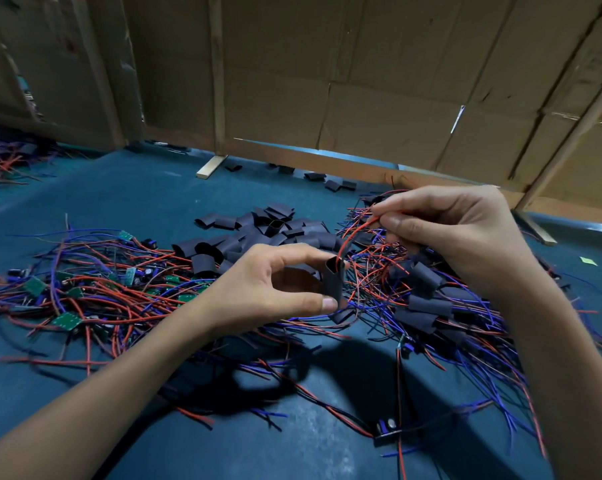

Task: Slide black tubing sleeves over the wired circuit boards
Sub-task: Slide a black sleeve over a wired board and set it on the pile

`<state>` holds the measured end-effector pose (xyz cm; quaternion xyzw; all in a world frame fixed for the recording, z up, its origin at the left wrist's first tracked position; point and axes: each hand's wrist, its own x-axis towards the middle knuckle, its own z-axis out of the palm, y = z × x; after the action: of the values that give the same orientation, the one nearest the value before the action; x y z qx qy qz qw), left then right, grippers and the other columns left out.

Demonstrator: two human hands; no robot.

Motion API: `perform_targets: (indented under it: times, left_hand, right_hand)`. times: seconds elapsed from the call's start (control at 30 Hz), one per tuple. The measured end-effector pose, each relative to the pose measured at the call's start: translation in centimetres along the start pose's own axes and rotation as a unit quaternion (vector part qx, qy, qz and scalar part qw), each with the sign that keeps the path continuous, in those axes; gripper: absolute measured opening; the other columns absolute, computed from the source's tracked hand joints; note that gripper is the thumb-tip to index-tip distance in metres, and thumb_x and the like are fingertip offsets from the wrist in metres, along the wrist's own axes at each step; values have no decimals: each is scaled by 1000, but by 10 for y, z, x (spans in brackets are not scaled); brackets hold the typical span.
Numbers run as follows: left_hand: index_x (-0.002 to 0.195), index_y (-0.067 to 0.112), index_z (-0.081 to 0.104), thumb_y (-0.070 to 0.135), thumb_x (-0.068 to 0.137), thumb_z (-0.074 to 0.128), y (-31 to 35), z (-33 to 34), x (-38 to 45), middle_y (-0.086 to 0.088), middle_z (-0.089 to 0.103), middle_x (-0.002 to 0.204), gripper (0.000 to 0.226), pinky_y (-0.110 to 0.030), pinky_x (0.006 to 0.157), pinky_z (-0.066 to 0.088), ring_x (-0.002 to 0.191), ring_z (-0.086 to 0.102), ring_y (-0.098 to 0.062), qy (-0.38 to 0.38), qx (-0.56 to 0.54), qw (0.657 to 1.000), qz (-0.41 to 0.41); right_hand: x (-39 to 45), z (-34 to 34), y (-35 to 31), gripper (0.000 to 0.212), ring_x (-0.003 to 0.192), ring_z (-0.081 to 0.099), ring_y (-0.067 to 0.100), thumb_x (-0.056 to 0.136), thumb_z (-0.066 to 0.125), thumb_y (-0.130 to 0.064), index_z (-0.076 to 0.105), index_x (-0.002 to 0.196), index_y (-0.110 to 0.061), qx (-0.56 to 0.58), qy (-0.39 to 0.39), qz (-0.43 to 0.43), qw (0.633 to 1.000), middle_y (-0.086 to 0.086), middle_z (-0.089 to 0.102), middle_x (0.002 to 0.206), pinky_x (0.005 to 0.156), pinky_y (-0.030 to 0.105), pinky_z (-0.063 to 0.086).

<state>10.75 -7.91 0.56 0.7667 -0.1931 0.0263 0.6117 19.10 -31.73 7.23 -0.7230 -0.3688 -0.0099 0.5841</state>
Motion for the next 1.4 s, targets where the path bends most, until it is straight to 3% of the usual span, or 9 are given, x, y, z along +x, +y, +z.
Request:
perform_targets:
  times: [0.27, 0.4, 0.53, 0.8, 1.03, 1.2, 1.3, 1.4]
  left_hand:
    - [118, 10, 71, 17, 77, 82, -1, 0, 1, 6, 73, 107, 43, -21, 87, 53, 105, 73, -23, 15, -4, 1000, -2]
    - [120, 14, 71, 21, 80, 83, -2, -2, 1, 4, 74, 110, 41, -29, 87, 53, 105, 72, -18, 35, 23, 999, -8]
    - [114, 21, 72, 26, 82, 82, -2, -4, 3, 0, 77, 104, 34, -48, 96, 55, 103, 73, -25, 64, 23, 997, -19]
    - [115, 20, 73, 19, 82, 83, -4, -4, 7, 0, 77, 105, 34, -42, 96, 57, 97, 75, -21, 122, 37, 992, -12]
    - [118, 17, 73, 30, 78, 86, -7, -1, 8, 6, 73, 110, 44, -43, 99, 53, 103, 70, -11, 167, 120, 978, 21]
    - [114, 19, 75, 31, 78, 86, -7, -1, 7, 12, 73, 108, 39, -29, 98, 51, 102, 67, 2, 195, 168, 966, 27]
    - [115, 17, 75, 30, 78, 86, -7, 1, 8, 11, 73, 108, 41, -34, 98, 53, 99, 69, -1, 199, 167, 965, 18]
    - [116, 14, 73, 27, 79, 86, -8, 0, 7, 6, 73, 108, 42, -41, 96, 55, 100, 71, -9, 187, 170, 967, 40]
  right_hand:
    - [4, 11, 0, 19, 69, 66, 13, 90, 70, 0, 79, 96, -16, 22, 81, -51, 995, 3, 77, 82, 59, 20, 50]
    - [1, 11, 0, 17, 68, 66, 7, 87, 74, -1, 79, 97, -15, -44, 61, -59, 995, -4, 76, 79, 67, 16, 50]
    - [-2, 8, -6, 19, 74, 68, 8, 85, 75, 0, 79, 95, -16, -57, 51, -71, 995, -1, 78, 87, 74, 19, 54]
    - [-7, 1, -13, 15, 81, 71, 6, 79, 78, -6, 79, 92, -12, -64, -5, -56, 996, -1, 79, 90, 78, 17, 54]
    - [-7, -2, -13, 14, 82, 71, 12, 77, 78, -7, 79, 90, -13, -64, -36, -65, 995, 4, 78, 89, 78, 21, 55]
    - [-8, -5, -14, 13, 83, 72, 26, 78, 78, -3, 79, 91, -7, -77, -75, -74, 991, 8, 77, 90, 77, 33, 57]
    - [-8, -6, -13, 13, 84, 71, 34, 79, 78, -5, 79, 92, -6, -79, -81, -74, 991, 9, 77, 90, 75, 44, 56]
    - [-8, -4, -14, 13, 83, 70, 37, 78, 78, -7, 79, 91, -7, -80, -79, -70, 991, 10, 77, 89, 74, 46, 56]
